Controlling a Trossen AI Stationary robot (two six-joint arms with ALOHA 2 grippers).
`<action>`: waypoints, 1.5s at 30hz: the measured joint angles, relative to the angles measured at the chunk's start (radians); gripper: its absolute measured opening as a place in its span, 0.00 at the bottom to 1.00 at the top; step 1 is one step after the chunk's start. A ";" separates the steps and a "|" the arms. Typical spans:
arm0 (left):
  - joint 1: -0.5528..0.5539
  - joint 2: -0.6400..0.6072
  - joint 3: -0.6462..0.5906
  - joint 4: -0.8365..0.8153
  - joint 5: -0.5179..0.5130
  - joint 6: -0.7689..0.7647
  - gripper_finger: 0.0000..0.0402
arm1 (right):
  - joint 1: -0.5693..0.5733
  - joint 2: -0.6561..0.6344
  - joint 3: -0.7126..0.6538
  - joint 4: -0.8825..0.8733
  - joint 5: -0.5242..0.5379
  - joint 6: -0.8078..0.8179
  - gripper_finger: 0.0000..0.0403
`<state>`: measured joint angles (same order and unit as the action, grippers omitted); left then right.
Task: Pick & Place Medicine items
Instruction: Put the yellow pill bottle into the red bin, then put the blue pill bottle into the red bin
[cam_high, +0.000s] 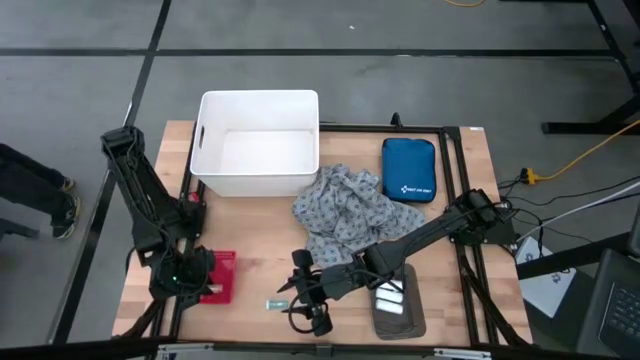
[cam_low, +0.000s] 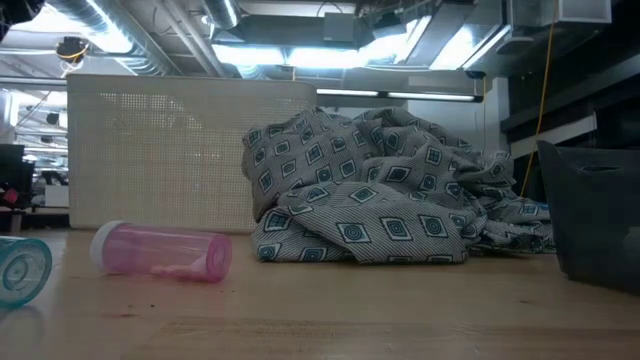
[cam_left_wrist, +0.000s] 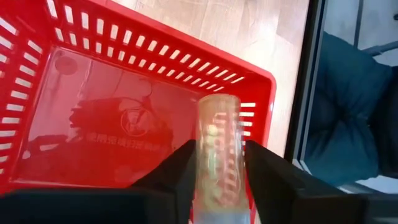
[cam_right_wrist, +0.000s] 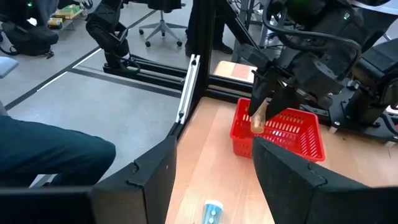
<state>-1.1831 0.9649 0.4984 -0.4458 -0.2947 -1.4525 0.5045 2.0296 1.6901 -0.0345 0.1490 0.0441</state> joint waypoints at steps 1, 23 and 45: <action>0.000 0.000 0.000 0.000 0.000 0.000 0.36 | 0.000 0.000 0.000 0.000 0.000 0.000 0.52; 0.046 -0.015 0.000 0.459 -0.456 0.620 0.47 | 0.000 0.000 0.000 0.000 0.000 0.000 0.52; 0.554 0.344 0.016 0.833 -0.057 0.873 0.44 | 0.000 0.000 0.000 0.000 0.000 0.000 0.52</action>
<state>-0.6293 1.3086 0.5149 0.3870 -0.3513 -0.5799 0.5045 2.0296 1.6901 -0.0345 0.1490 0.0437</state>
